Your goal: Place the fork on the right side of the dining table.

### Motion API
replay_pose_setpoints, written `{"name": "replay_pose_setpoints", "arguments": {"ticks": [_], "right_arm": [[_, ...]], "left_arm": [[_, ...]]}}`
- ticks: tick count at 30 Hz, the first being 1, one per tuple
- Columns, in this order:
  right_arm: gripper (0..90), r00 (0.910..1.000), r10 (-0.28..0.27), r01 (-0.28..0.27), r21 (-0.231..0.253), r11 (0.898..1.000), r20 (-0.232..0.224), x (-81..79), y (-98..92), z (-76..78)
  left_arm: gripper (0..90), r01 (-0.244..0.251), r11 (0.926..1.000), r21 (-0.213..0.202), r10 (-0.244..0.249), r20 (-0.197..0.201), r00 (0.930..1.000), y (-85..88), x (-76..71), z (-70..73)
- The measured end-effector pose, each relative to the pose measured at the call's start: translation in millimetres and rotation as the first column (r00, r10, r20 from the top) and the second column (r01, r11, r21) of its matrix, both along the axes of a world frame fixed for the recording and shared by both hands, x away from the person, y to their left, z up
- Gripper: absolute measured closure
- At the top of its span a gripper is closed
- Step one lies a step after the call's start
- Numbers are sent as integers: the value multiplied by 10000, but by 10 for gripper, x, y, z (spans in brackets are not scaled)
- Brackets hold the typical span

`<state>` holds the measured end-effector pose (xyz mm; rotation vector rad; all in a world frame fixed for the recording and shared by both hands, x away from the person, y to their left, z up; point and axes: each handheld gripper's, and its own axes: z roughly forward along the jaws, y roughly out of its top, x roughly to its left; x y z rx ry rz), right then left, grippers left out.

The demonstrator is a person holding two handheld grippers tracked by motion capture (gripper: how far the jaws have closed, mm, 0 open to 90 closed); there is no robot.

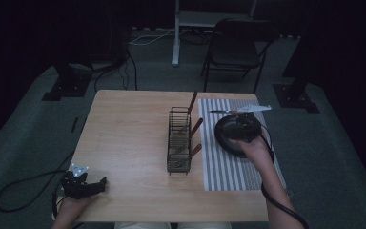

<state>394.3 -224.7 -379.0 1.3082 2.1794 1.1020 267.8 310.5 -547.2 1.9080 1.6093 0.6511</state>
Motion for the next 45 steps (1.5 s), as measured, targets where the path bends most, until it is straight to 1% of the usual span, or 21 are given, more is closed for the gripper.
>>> {"name": "replay_pose_setpoints", "arguments": {"ticks": [6, 9, 14, 18, 20, 24, 27, 33, 35, 39, 42, 44, 45], "right_arm": [[145, 9999, 56, -56, 100, 9999, 97, 178, 118, 185], [146, 9999, 98, -99, 78, 9999, 135, 262, 192, 254], [148, 9998, 170, -170, 100, 9998, 64, 399, 306, 324], [157, 9997, 224, -223, 342, 9992, -6, 501, 410, 365], [158, 9995, 310, -307, 416, 9987, -77, 549, 466, 361], [159, 9989, 380, -370, 339, 9987, -272, 637, 591, 321], [175, 9985, 435, -425, 311, 9986, -325, 687, 674, 292], [176, 9974, 494, -471, 439, 9979, -528, 817, 825, 254], [209, 9973, 491, -469, 417, 9980, -548, 862, 868, 254], [234, 9968, 470, -447, 367, 9983, -652, 934, 941, 238], [292, 9961, 401, -381, 260, 9989, -783, 982, 985, 205], [355, 9950, 452, -420, 377, 9984, -890, 1010, 1000, 187], [385, 9932, 608, -555, 562, 9969, -988, 1023, 1006, 179]], "left_arm": [[0, -1, 10000, 0, 1, 0, 10000, 0, 0, 0], [0, -2, 10000, 0, 2, 0, 10000, 0, 0, 0], [0, 2, 10000, 0, -2, 2, 10000, 0, 0, 0], [0, 27, 10000, -1, -27, 5, 10000, 2, -1, 0], [0, 28, 10000, -1, -28, 2, 10000, 2, -1, 0], [0, 28, 10000, -1, -28, 6, 10000, 2, -1, 0], [0, 28, 10000, -4, -28, 6, 10000, 2, -1, 0], [0, 30, 10000, -4, -30, 6, 10000, 2, -1, 0], [0, 31, 10000, -2, -31, 5, 10000, 2, -1, 0], [0, 36, 10000, 6, -36, -5, 10000, 3, -1, 0], [0, 28, 10000, -4, -28, 8, 10000, 2, -1, -1], [0, 28, 10000, -5, -28, 7, 10000, 2, -1, -1], [0, 32, 10000, 2, -32, -2, 10000, 3, -1, 0]]}}
